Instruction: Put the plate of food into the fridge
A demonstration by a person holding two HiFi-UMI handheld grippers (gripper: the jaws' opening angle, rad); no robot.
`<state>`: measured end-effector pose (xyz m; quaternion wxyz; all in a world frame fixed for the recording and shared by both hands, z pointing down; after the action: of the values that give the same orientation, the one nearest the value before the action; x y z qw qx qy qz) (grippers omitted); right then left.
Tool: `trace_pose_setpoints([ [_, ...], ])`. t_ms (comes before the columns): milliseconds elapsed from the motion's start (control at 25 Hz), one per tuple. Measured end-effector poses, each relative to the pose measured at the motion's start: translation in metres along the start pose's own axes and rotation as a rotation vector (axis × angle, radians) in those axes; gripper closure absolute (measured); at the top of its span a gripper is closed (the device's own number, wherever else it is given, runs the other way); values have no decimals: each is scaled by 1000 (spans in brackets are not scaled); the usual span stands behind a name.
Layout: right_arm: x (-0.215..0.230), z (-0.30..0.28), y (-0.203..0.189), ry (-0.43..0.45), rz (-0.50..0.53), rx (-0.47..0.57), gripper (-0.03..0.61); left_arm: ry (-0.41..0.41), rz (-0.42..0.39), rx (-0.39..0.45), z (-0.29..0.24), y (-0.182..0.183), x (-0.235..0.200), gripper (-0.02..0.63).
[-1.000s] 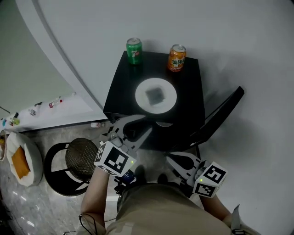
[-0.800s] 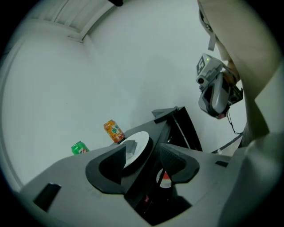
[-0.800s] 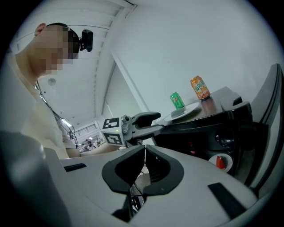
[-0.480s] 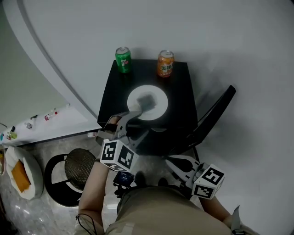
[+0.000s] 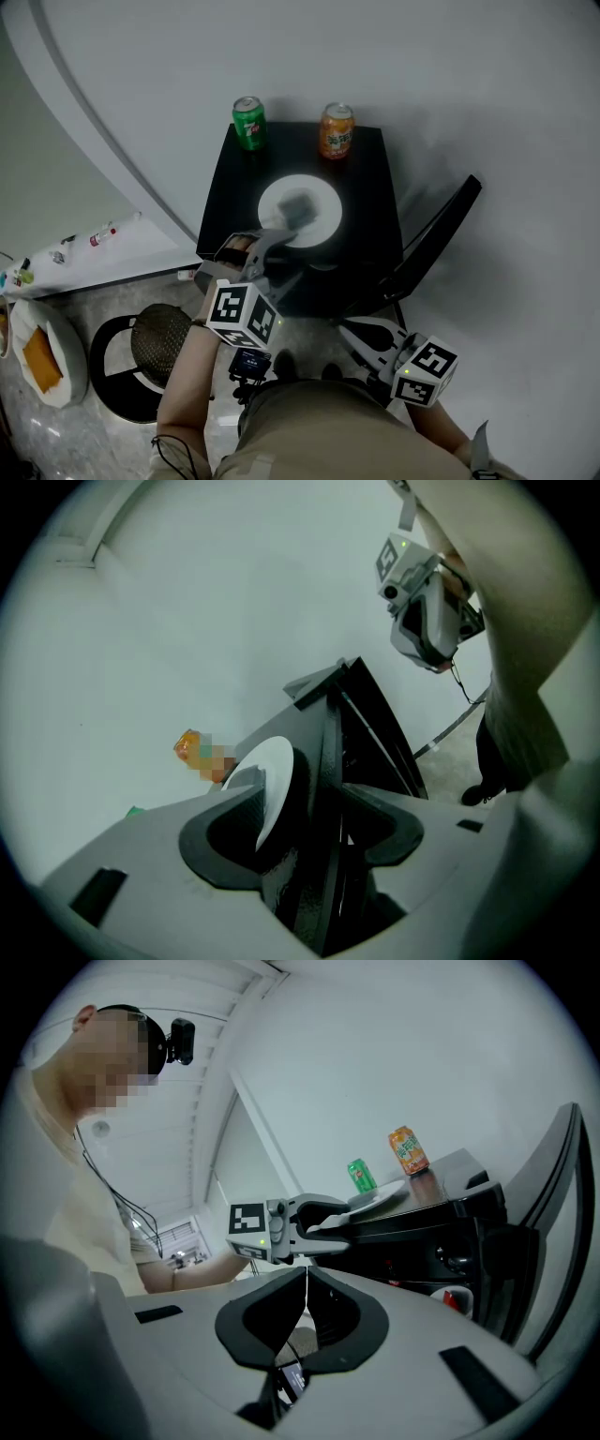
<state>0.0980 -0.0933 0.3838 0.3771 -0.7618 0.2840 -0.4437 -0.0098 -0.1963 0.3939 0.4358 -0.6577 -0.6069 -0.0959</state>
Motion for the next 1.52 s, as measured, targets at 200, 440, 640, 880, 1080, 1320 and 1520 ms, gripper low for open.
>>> trace_pose_setpoints([
  [200,1,0,-1,3,2,-5,558,-7,25,29,6,4,4,370],
  [440,0,-2,-2,18,4,-11,558,46,6,39,16,5,1,370],
  [640,-3,-5,-2,33,12,-22,558,22,-28,-10,9,-1,-1,368],
  [880,-4,-5,-2,31,12,-21,558,11,-19,-10,9,-2,2,368],
  [1080,-1,-4,-3,24,10,-23,558,1,-9,0,12,-1,6,374],
  [1320,-2,-5,-3,32,-2,-19,558,48,-13,10,19,0,4,374],
  [1520,-3,-7,-2,40,1,-23,558,75,-30,-16,16,-3,-1,373],
])
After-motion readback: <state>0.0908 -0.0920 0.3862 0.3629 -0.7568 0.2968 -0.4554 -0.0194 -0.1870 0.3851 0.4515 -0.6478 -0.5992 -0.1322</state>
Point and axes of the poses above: the fingertips, and each gripper's own axes: z backward along the fingers, x to its right, y out of its top, the point moved 3 cm from there along z, backward along the fingers, and after that the axes turned 9 degrees about -x, right-handed, at the moved point
